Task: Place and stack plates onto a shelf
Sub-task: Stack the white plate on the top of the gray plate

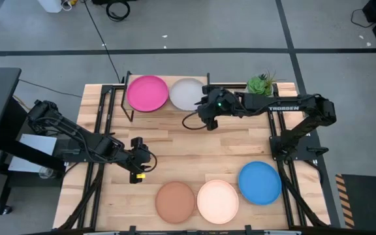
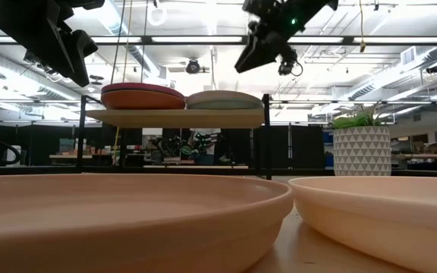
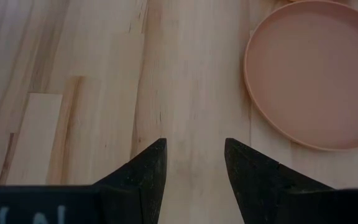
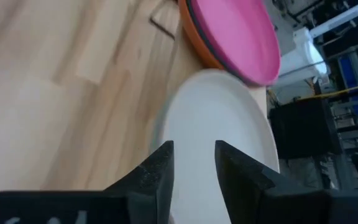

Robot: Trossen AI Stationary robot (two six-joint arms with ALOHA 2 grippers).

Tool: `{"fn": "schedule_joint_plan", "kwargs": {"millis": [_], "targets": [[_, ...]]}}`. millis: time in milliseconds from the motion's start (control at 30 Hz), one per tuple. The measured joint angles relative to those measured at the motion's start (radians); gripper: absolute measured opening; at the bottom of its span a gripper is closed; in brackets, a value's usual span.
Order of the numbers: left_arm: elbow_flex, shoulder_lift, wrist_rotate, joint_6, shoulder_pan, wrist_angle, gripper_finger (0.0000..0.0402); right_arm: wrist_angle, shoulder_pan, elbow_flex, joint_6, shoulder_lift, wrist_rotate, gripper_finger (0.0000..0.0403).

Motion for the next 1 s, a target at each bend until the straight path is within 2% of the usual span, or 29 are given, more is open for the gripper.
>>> {"fn": "schedule_joint_plan", "kwargs": {"millis": [233,333,433,533,700,767,900,1000], "targets": [[0.0,0.0,-0.003,0.0,0.0,0.001,0.0169,0.035,0.076,0.002,0.065,0.018,0.019,0.0124],[0.0,0.0,-0.025,0.0,0.0,0.008,0.0169,0.016,0.077,0.001,0.085,0.049,0.071,0.0124],[0.001,0.0,-0.058,0.0,0.0,0.015,0.0169,-0.014,0.094,0.001,0.117,0.057,0.069,0.0124],[0.001,0.0,-0.082,0.001,0.0,0.036,0.0169,-0.027,0.14,0.001,0.166,0.057,-0.017,0.0123],[0.001,0.0,-0.086,0.01,0.0,0.088,0.0169,-0.026,0.215,0.001,0.303,0.065,-0.221,0.0122],[0.001,0.0,-0.085,0.006,-0.001,0.098,0.0169,-0.087,0.243,0.001,0.345,0.078,-0.292,0.0122],[0.001,0.0,-0.084,-0.006,-0.001,0.101,0.0169,-0.204,0.317,0.0,0.434,0.13,-0.386,0.0122],[0.001,0.0,-0.083,-0.006,-0.001,0.101,0.0169,-0.221,0.372,0.0,0.52,0.194,-0.427,0.0122]]}}
